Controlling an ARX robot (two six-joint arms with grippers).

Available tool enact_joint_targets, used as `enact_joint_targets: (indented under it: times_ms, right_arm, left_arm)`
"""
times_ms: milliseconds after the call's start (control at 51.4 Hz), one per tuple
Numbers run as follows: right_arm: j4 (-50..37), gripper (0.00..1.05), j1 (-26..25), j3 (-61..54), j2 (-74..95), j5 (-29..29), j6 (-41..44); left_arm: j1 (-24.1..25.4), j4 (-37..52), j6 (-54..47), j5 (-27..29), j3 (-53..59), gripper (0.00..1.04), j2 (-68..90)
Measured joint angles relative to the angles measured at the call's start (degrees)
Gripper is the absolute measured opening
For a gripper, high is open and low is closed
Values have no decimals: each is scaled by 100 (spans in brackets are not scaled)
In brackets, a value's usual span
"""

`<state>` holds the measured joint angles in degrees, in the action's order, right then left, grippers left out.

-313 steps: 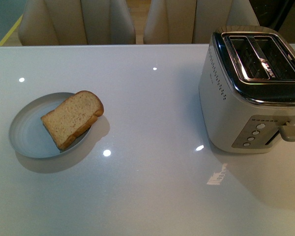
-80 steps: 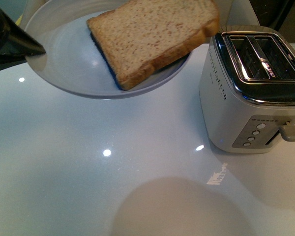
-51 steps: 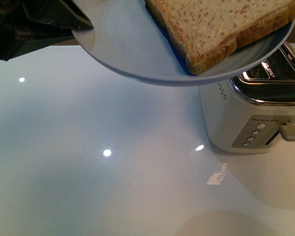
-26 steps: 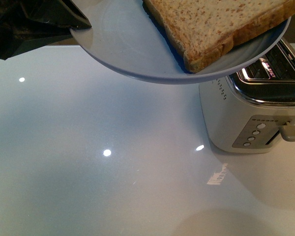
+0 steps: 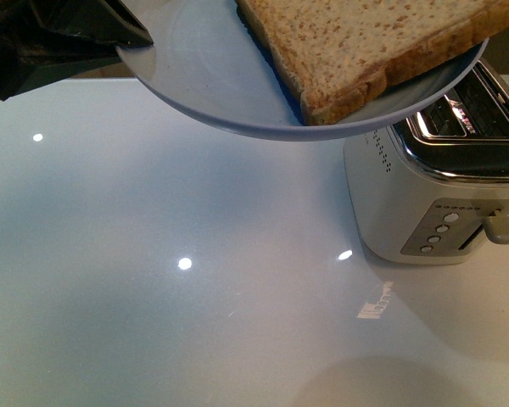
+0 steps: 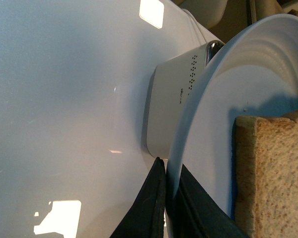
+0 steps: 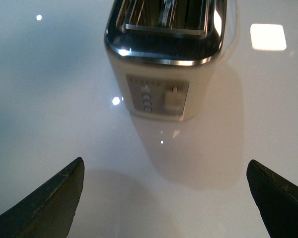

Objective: Left arm holds plate, right arm toasts bread

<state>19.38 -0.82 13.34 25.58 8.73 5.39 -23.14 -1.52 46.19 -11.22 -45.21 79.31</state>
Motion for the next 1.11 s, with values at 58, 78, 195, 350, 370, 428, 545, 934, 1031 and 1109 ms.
enact_joint_targets:
  times_ms: [58,78,195,350,370,428,545,934,1031,1109]
  right_arm:
    - [-487,96,168,278,385,-87,-210]
    - [-573,96,192,337,459,-109,-282]
    - [-1303,96,413,846,1185,-225,-732]
    - [-2146,96,879,1646,2450,-490,-1788]
    - [-2210,96,951,1755,2557,-562,-2006]
    - [-2312,96,1193,1969,2669,-844,-2538]
    - [-2463,96,1617,2144,2717,-1045,-3180]
    - [-2575,96,2076,2197,3187,-734,-4656]
    - [-2651,96,2063,2194,3272,-627,-4937]
    - [-2706,96,2065,2194,3366,-555,-5073]
  left_arm:
    - [0,0,2,22,0,3,-2]
    - [0,0,2,17,0,3,-2]
    - [-7,0,2,-20,0,3,-2]
    - [-7,0,4,-13,0,3,-2]
    - [-7,0,4,-13,0,3,-2]
    - [-7,0,4,-11,0,3,-2]
    - [-7,0,7,-13,0,3,-2]
    - [-7,0,9,-13,0,3,-2]
    - [-7,0,9,-15,0,3,-2]
    - [-7,0,11,-13,0,3,-2]
